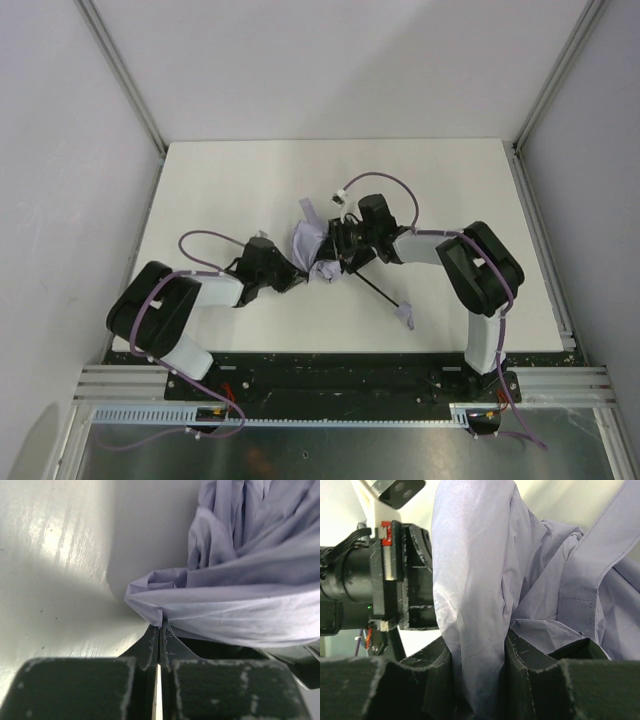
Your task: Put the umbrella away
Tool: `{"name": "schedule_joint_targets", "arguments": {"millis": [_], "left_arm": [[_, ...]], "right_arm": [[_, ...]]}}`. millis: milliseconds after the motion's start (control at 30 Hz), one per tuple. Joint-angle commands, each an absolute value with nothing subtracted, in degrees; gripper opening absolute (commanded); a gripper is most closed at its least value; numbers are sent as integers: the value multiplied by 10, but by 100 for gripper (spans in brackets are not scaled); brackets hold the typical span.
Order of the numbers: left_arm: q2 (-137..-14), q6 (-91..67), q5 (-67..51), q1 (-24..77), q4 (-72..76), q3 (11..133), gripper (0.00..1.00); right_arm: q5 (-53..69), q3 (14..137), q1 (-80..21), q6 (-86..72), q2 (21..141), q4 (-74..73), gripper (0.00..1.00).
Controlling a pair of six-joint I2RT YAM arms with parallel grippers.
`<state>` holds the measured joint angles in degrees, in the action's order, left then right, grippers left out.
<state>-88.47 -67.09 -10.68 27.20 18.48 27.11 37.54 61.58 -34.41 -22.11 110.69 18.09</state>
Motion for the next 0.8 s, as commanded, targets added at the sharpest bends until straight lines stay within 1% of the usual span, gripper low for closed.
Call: {"name": "schedule_joint_targets", "arguments": {"millis": [0, 133, 233, 433, 467, 600, 767], "left_arm": [[-914, -647, -88, 256, 156, 266, 0], [-898, -616, -83, 227, 157, 264, 0], [-874, -605, -93, 225, 157, 265, 0], [-803, -608, -124, 242, 158, 273, 1], [-788, -610, -127, 244, 158, 274, 3], [-719, -611, -128, 245, 154, 268, 20], [-653, -599, -127, 230, 126, 262, 35]], "right_arm": [[480, 614, -328, -266, 1045, 305, 0], [518, 589, -308, -223, 1002, 256, 0], [530, 568, -285, -243, 980, 285, 0], [486, 563, -272, -261, 964, 306, 0], [471, 564, -272, -260, 961, 305, 0], [412, 569, -260, -232, 944, 275, 0], [357, 589, -220, -168, 912, 202, 0]]}}
